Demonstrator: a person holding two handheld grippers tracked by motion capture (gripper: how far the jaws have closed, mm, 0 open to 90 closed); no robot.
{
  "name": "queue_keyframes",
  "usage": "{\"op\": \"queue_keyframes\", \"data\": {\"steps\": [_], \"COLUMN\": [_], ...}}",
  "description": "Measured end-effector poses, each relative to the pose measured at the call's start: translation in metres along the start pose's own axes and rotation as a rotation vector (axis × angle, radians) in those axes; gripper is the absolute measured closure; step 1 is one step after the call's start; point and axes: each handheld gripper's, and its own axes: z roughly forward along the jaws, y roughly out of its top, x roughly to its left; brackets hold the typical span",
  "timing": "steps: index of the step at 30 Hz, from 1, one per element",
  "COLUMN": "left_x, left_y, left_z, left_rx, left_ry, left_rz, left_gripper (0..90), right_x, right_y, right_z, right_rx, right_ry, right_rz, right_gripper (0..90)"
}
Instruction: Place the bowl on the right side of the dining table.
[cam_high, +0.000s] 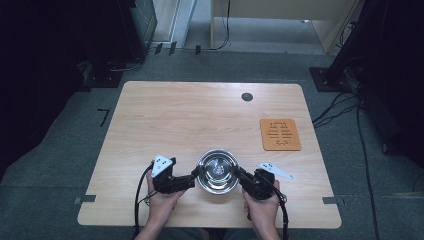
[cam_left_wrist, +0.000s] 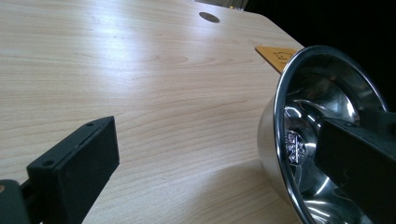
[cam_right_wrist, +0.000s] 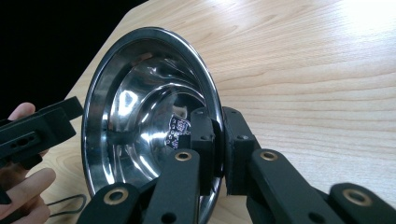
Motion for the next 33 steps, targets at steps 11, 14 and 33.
{"op": "queue_keyframes", "data": {"steps": [11, 14, 33], "left_x": [0.009, 0.011, 0.031], "left_y": [0.002, 0.001, 0.001], "left_z": [-0.003, -0.002, -0.007], "left_rx": [-0.005, 0.002, 0.018], "left_ry": [0.025, 0.037, 0.088], "left_rz": [-0.010, -0.004, -0.022], "left_gripper": [0.0, 0.0, 0.0], "right_x": [-0.006, -0.007, -0.020], "right_y": [0.003, 0.004, 0.011], "right_z": [-0.002, -0.003, -0.009], "right_rx": [-0.016, -0.021, -0.054], "right_ry": [-0.018, -0.024, -0.059], "right_rz": [0.010, 0.015, 0.040], "right_gripper": [85.6, 85.6, 85.6]}}
